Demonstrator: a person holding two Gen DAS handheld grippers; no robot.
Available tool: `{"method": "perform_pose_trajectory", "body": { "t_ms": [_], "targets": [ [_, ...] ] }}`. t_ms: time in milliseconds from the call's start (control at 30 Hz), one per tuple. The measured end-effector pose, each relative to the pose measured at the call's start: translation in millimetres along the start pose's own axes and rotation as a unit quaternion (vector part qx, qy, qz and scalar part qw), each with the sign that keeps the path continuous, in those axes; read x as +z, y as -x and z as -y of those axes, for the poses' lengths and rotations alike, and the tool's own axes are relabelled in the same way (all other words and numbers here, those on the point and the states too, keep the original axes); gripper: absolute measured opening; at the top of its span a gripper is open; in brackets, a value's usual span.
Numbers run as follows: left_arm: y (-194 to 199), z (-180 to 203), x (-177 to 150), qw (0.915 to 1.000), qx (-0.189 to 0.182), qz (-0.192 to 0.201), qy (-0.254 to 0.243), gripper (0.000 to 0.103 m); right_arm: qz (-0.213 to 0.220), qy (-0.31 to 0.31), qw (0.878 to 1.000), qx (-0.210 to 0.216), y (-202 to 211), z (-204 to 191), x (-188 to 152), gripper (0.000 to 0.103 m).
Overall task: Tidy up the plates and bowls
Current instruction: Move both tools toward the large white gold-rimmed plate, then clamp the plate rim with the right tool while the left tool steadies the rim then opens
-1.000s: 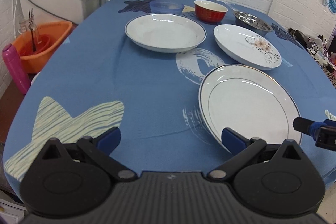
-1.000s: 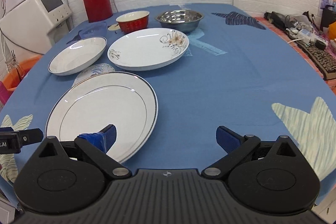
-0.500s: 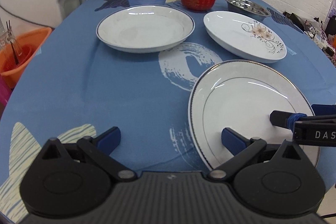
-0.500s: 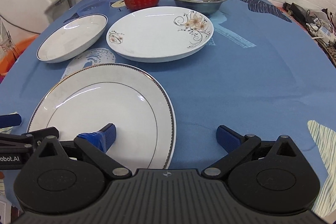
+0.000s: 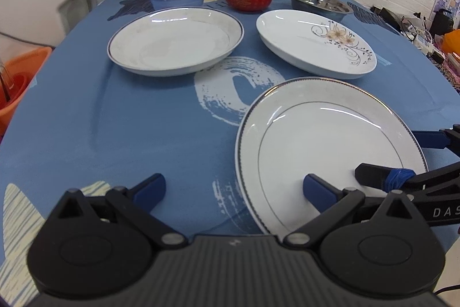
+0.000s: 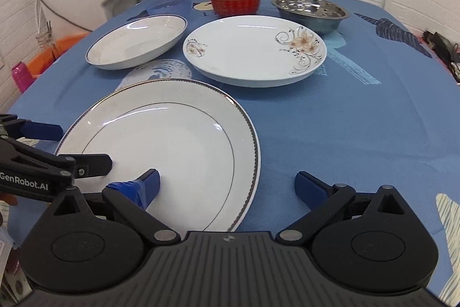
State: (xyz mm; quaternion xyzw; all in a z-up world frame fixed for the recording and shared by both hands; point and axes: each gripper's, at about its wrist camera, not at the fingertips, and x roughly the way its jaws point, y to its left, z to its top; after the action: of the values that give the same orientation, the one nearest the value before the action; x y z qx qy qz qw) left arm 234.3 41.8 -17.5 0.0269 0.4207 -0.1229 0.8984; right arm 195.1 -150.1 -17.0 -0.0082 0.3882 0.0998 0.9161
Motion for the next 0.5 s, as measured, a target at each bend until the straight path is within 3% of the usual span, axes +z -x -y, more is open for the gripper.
{"method": "perform_pose_trajectory", "body": {
  "t_ms": [100,167,200,233,267,300,433,500],
  "targets": [
    [1,2,0,1.0000,-0.007,-0.003,-0.002,0.097,-0.013,0.009,1.000,0.010,-1,2,5,0.086],
    [5,4,-1,0.9999,-0.016,0.000,-0.006,0.088,-0.019,0.018,0.999,0.018,-2,2,8,0.083],
    [7,6,-1,0.9996,-0.026,0.003,-0.011,0.071,-0.022,0.023,0.999,0.025,-2,3,9,0.079],
    [11,8,0,0.9990,-0.039,0.004,-0.019,0.045,-0.027,0.028,0.999,0.032,-1,3,11,0.071],
    [14,10,1,0.9985,-0.050,0.000,-0.023,0.038,-0.033,0.036,0.998,0.042,0,3,13,0.065],
    [14,12,2,0.9986,-0.047,-0.004,-0.023,0.032,-0.039,0.039,0.997,0.052,1,2,17,0.046],
    [11,-2,8,0.9972,-0.072,-0.015,0.012,0.018,-0.062,0.024,0.996,0.059,2,7,24,0.034],
    [12,-2,9,0.9974,-0.069,-0.017,0.013,0.017,-0.063,0.012,0.996,0.059,3,6,24,0.032]
  ]
}}
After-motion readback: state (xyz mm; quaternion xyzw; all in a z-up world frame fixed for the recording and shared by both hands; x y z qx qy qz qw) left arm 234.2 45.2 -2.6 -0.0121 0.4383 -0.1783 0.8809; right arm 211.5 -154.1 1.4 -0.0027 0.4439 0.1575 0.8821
